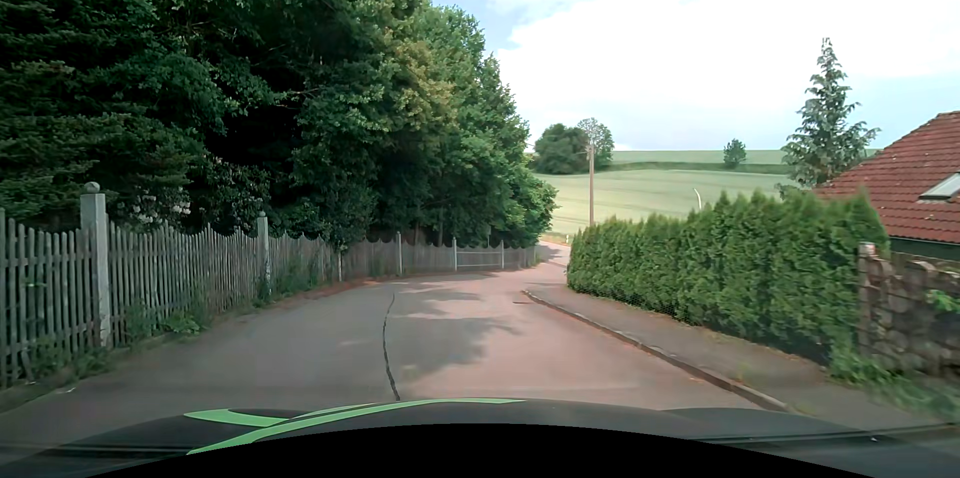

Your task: Follow the waypoints while adhering to traffic rules and regulations

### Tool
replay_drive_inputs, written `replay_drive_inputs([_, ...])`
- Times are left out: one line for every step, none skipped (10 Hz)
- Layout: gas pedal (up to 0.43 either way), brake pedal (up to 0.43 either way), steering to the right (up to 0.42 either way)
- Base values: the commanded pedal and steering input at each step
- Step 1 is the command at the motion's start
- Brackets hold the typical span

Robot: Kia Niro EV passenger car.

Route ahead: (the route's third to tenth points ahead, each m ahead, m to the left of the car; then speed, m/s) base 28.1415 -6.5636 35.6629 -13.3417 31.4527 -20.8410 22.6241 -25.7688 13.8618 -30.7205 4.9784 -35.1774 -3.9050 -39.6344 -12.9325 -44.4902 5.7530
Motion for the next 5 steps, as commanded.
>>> replay_drive_inputs([0.008, 0.0, -0.078])
replay_drive_inputs([0.008, 0.0, -0.063])
replay_drive_inputs([0.0, 0.0, -0.052])
replay_drive_inputs([0.0, 0.0, -0.043])
replay_drive_inputs([0.0, 0.0, -0.041])
